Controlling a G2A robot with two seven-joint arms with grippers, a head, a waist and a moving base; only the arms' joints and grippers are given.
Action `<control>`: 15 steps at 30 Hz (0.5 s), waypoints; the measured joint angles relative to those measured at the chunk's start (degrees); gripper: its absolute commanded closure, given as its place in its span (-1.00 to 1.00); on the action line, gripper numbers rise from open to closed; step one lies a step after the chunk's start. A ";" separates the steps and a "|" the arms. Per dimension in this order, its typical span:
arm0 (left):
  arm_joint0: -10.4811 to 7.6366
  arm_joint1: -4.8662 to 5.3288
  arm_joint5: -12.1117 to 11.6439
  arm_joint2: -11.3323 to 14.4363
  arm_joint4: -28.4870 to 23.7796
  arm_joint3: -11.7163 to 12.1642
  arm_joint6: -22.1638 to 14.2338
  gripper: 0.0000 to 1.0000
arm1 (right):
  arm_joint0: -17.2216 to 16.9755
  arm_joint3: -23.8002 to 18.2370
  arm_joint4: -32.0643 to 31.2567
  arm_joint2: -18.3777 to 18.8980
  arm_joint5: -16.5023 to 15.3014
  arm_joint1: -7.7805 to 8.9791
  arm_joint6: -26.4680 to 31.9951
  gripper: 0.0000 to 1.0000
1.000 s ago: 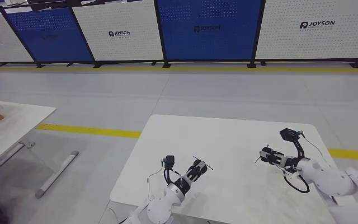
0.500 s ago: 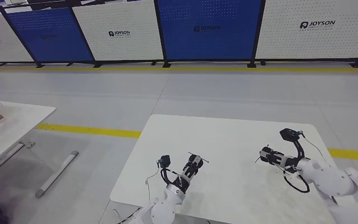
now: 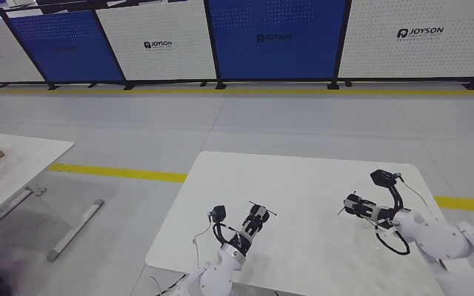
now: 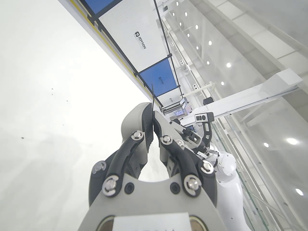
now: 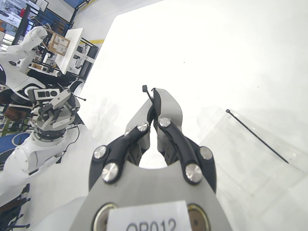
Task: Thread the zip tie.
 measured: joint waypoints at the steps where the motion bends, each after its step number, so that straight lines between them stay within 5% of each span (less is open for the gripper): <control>1: 0.00 0.00 0.00 0.00 0.00 0.00 0.00 1.00 | -0.39 -0.31 -0.39 -0.30 0.06 -0.12 -0.98 1.00; 9: 0.00 0.00 0.00 0.00 0.00 0.00 0.00 1.00 | -4.11 -6.31 -2.45 -1.30 3.74 -1.30 -13.56 1.00; 15: 0.00 0.00 0.00 0.00 0.00 0.00 0.00 1.00 | -4.23 -9.55 -4.64 -3.97 6.99 -2.03 -12.69 1.00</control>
